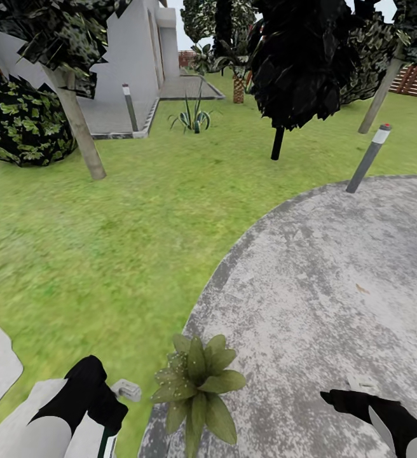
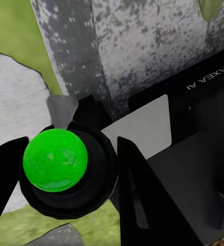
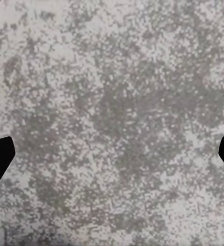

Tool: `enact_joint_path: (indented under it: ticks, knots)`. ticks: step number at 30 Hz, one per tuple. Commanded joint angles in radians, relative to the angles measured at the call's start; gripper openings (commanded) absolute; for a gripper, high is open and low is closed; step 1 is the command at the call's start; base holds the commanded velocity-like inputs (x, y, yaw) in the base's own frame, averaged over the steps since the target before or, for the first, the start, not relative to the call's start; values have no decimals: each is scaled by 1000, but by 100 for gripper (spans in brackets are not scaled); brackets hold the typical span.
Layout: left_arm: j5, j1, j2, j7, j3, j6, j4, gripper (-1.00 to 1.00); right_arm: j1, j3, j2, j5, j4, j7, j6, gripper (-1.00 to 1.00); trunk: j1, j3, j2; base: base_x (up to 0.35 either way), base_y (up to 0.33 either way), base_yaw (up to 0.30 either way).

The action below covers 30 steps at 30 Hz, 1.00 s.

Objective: Pick up the pesticide atomizer in the garden and spray insectifuge to fully cover both potted plants in the garden.

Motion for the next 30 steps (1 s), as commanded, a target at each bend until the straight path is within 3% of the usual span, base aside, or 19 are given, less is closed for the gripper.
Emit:
enact_joint_path:
  ticks: [1,12,19,30]
  knots:
    - [-9,-1,-1,-9,4,6,-1,-100,0,-8,0,4,-2,6,7,100,0,-1,0,0,0,12]
    - [-10,-1,-1,-9,3,9,-15,-100,0,-10,-1,0,-2,6,7,100,0,-1,0,-41,-45,46]
    - [-10,-1,-1,-8,3,9,-15,-100,0,-8,-2,3,-3,6,6,100,0,-1,0,0,-278,121]
    - [-10,-1,-1,-8,2,9,-15,-100,0,-7,-4,4,-2,6,5,100,0,-6,0,0,-261,-35]
